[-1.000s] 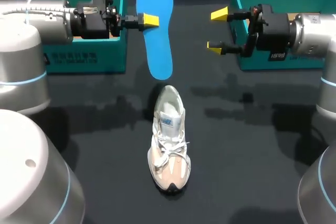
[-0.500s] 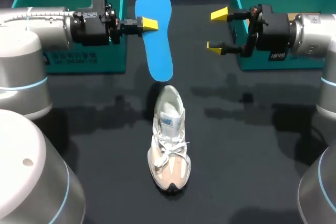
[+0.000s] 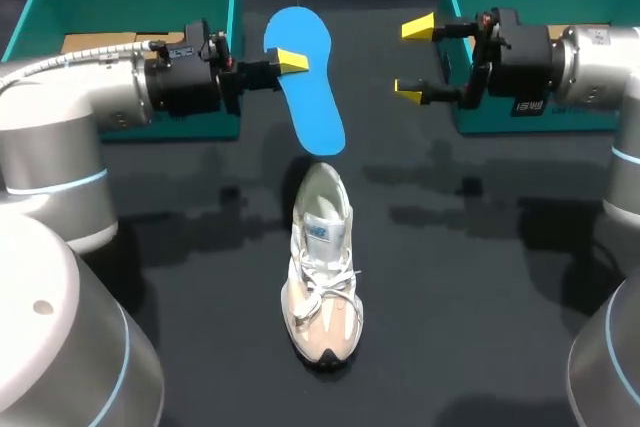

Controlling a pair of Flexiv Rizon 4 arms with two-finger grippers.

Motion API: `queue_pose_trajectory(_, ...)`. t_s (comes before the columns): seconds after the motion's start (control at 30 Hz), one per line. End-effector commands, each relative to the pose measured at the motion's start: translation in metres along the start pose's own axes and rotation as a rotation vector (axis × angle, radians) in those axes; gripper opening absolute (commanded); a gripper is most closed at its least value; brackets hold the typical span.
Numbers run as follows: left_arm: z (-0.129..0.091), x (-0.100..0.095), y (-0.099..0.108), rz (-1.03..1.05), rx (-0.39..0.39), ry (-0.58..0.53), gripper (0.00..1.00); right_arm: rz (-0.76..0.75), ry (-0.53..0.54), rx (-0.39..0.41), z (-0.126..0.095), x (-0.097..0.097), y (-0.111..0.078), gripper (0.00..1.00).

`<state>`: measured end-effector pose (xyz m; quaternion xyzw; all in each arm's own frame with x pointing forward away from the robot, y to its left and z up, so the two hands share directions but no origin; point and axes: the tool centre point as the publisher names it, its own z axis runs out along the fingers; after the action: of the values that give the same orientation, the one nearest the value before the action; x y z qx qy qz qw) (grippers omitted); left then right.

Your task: Take the shoe out of the shoebox, open the shoe tongue, remove and reinsert the insole, then place the shoe into the shoebox

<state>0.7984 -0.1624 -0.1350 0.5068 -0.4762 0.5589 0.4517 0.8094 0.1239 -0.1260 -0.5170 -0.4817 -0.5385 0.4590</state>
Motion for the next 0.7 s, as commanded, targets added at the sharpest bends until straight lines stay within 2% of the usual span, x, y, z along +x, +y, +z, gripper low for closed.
queue_pose_trajectory(0.03, 0.003, -0.003, 0.003, -0.014, 0.017, -0.008, 0.00, 0.001, -0.002, -0.001, 0.001, 0.000, 0.000, 1.00)
queue_pose_trajectory(0.33, 0.009, -0.015, 0.010, -0.051, 0.008, -0.026, 0.00, -0.014, -0.010, -0.001, 0.001, -0.001, -0.001, 1.00)
queue_pose_trajectory(0.5, 0.014, -0.019, 0.012, -0.063, 0.003, -0.029, 0.00, -0.070, -0.101, -0.001, 0.000, 0.006, -0.007, 1.00)
queue_pose_trajectory(0.7, 0.015, -0.021, 0.013, -0.065, 0.004, -0.030, 0.00, -0.100, -0.243, 0.023, 0.000, 0.024, -0.014, 1.00)
